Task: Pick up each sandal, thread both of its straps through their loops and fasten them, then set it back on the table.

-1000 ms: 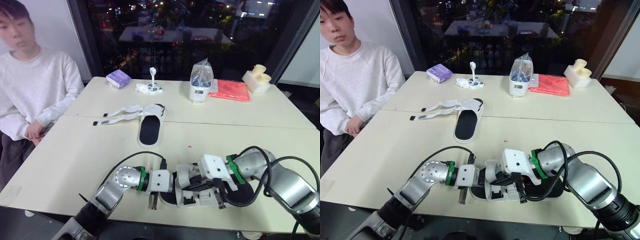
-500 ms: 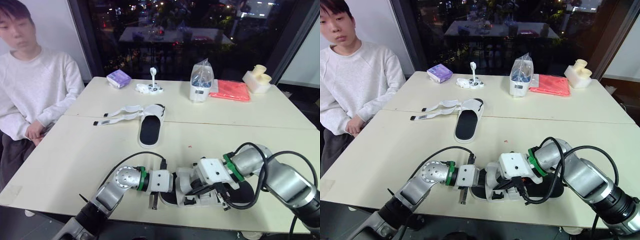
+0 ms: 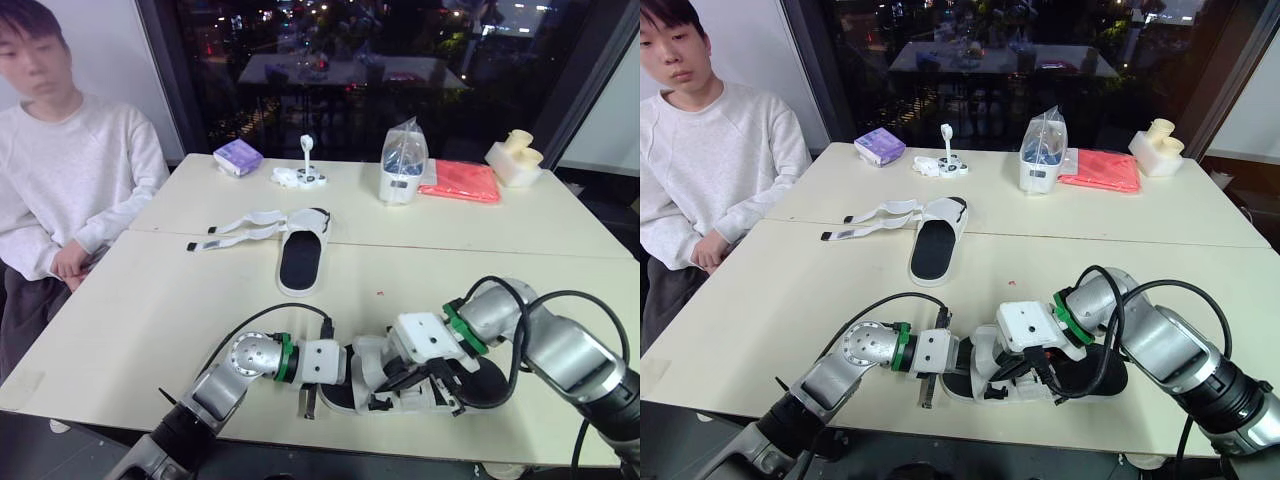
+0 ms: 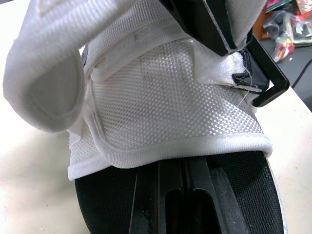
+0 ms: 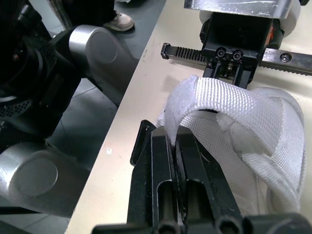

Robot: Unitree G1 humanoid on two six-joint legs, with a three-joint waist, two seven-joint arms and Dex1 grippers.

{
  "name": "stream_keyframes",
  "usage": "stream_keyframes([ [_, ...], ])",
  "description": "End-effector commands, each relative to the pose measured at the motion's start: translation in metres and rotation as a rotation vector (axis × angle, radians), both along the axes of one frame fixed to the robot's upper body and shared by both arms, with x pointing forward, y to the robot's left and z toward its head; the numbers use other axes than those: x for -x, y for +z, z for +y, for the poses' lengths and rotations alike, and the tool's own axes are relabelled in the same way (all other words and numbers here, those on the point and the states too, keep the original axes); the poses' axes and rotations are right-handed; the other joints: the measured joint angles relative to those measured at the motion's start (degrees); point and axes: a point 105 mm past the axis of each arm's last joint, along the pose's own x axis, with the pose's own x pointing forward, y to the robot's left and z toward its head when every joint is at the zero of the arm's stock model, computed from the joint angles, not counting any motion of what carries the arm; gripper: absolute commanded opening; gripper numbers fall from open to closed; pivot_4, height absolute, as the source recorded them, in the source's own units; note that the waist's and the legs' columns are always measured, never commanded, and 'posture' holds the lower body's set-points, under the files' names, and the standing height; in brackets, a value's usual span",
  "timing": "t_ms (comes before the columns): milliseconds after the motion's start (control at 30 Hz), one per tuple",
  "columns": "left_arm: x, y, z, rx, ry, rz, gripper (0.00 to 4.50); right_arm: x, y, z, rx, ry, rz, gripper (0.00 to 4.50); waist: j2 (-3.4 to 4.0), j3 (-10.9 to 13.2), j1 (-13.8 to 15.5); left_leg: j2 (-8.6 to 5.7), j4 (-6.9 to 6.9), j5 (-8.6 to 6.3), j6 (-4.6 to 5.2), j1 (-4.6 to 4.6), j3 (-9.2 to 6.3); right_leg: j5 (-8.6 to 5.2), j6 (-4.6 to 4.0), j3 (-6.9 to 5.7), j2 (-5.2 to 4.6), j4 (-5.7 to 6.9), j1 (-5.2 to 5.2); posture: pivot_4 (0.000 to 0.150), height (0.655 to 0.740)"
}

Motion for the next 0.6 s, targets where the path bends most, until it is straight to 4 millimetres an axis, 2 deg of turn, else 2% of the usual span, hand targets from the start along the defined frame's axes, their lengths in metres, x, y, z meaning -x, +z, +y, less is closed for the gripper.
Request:
stream_keyframes([
  [33, 0.0026, -0.0443, 0.0154, -0.158, 0.068, 0.116, 0.0, -0.0011, 0.0023, -0.0035, 0.026, 0.026, -0.013, 0.03, 0.0, 0.0, 0.0, 0.0, 0.0, 0.0, 0.0, 0.0, 0.0, 0.0, 0.0, 0.0, 0.0, 0.0, 0.0, 0.15, 0.74],
  [333, -0.0016, -0.0422, 0.0173, -0.154, 0.084, 0.118, 0.0, -0.01, 0.0076, -0.0024, 0.027, 0.046, -0.033, 0.03, 0.0, 0.0, -0.03, 0.0, 0.02, 0.01, -0.02, 0.0, 0.0, 0.01, -0.01, -0.04, 0.0, 0.01, 0.01, 0.15, 0.74],
  [600, -0.0003, -0.0416, 0.0165, -0.146, 0.093, 0.12, 0.0, -0.011, 0.006, 0.0005, 0.073, 0.14, -0.036, 0.03, 0.01, 0.0, -0.05, 0.0, 0.02, 0.02, -0.03, 0.01, 0.0, 0.01, -0.01, -0.06, 0.01, 0.02, 0.01, 0.15, 0.74],
])
